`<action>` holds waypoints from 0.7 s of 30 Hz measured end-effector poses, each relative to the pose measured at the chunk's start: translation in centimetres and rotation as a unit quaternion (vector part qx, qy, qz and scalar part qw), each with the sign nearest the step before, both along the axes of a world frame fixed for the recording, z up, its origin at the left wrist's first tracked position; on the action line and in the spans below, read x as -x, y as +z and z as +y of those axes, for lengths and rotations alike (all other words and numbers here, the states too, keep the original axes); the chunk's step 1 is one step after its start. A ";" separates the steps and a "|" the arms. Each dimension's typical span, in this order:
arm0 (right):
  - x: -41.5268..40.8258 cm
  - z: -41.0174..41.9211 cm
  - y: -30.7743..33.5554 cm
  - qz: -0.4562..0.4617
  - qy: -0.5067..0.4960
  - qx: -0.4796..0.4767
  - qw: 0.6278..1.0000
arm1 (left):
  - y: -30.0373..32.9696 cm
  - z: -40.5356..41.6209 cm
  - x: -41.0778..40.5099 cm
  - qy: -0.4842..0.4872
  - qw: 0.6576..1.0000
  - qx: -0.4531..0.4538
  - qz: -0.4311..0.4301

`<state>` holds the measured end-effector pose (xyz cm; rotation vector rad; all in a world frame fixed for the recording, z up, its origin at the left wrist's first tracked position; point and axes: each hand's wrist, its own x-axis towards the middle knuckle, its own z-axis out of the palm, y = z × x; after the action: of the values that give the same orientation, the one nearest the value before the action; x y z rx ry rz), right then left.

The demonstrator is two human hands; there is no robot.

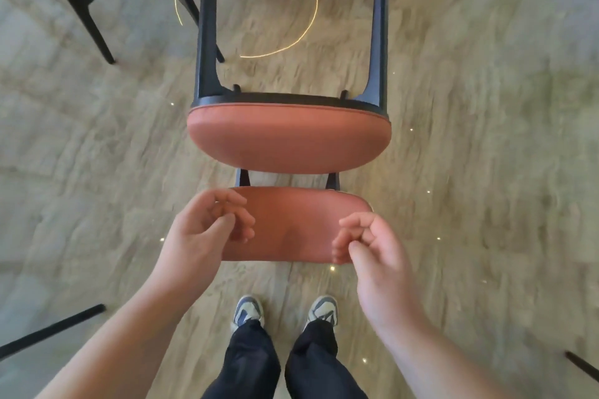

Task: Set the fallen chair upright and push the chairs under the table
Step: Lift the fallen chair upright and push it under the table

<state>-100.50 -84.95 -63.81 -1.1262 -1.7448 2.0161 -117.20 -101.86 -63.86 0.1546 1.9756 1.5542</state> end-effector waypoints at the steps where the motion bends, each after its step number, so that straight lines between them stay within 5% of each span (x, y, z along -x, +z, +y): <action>1: 0.1 -0.1 -2.9 -0.010 0.006 -0.004 1.000 | -3.0 -0.4 0.1 -0.009 1.000 0.005 -0.008; 15: -1.2 -1.8 -44.8 -0.169 0.141 -0.015 0.975 | -44.6 -4.8 -0.1 -0.155 0.981 0.050 -0.106; 21: -3.9 -4.0 -56.9 -0.254 0.148 0.130 0.947 | -56.9 -8.2 -3.6 -0.242 0.930 0.090 -0.261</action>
<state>-96.55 -88.91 -120.69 -1.6807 -2.0230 2.3382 -113.59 -110.07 -120.76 0.1240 1.4971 0.9640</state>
